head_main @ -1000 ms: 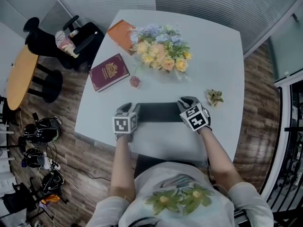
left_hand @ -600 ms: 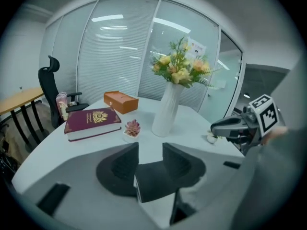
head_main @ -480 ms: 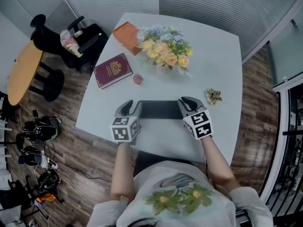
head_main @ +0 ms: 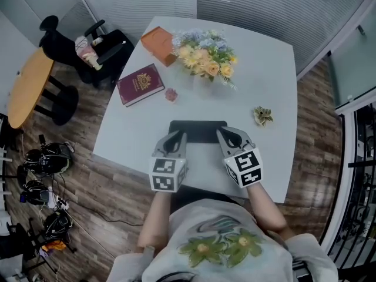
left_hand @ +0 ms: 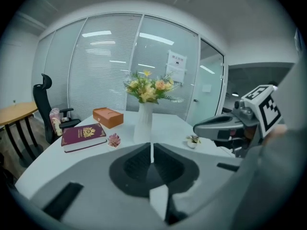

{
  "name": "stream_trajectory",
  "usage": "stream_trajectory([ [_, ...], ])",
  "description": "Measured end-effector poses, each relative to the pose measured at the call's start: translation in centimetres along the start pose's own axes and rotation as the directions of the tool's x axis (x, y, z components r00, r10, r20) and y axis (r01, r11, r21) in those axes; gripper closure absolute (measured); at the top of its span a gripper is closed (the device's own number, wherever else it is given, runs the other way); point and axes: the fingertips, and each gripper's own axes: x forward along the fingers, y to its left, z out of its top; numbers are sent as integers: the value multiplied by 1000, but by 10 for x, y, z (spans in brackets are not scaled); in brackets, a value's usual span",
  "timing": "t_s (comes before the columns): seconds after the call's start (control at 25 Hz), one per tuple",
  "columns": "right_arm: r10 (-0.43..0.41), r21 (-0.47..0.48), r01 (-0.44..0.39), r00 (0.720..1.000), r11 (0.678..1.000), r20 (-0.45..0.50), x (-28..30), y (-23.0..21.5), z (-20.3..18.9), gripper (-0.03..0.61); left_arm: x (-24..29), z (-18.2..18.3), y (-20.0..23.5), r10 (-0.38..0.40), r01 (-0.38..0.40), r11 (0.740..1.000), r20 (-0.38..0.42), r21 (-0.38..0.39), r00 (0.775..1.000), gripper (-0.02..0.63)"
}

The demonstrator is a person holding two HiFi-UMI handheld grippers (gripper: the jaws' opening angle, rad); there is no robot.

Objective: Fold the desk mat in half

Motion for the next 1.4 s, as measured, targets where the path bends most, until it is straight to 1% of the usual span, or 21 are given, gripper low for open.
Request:
stream_trajectory([
  [0.08, -11, 3, 11, 1000, 1000, 0, -6, 6, 1, 561, -6, 1, -12, 1, -1, 1000, -1, 15, 1000, 604],
  [0.16, -14, 6, 13, 1000, 1000, 7, -12, 13, 2, 561, -11, 1, -22, -10, 10, 1000, 5, 19, 1000, 609],
  [0.32, -7, 29, 6, 1000, 1000, 22, -23, 28, 2, 561, -23, 6, -36, -57, 57, 998, 50, -3, 997, 609],
  [0.4, -1, 39, 0, 1000, 999, 27, -29, 34, 2, 561, -29, 10, -43, -74, 73, 997, 66, 13, 995, 610],
  [0.52, 3, 39, -4, 999, 999, 38, -38, 41, 4, 561, -38, 13, -53, -93, 90, 995, 69, 50, 993, 611],
  [0.84, 12, 66, -17, 998, 998, 66, -60, 52, 9, 561, -48, 4, -63, -97, 94, 994, 53, 64, 994, 611],
  [1.12, 1, 76, -6, 998, 997, 61, -73, 52, -3, 561, -54, -5, -71, -93, 90, 994, 68, 55, 993, 611],
  [1.4, 17, 86, -21, 999, 996, 46, -76, 62, -12, 561, -61, -9, -72, -92, 89, 995, 68, 48, 993, 611],
])
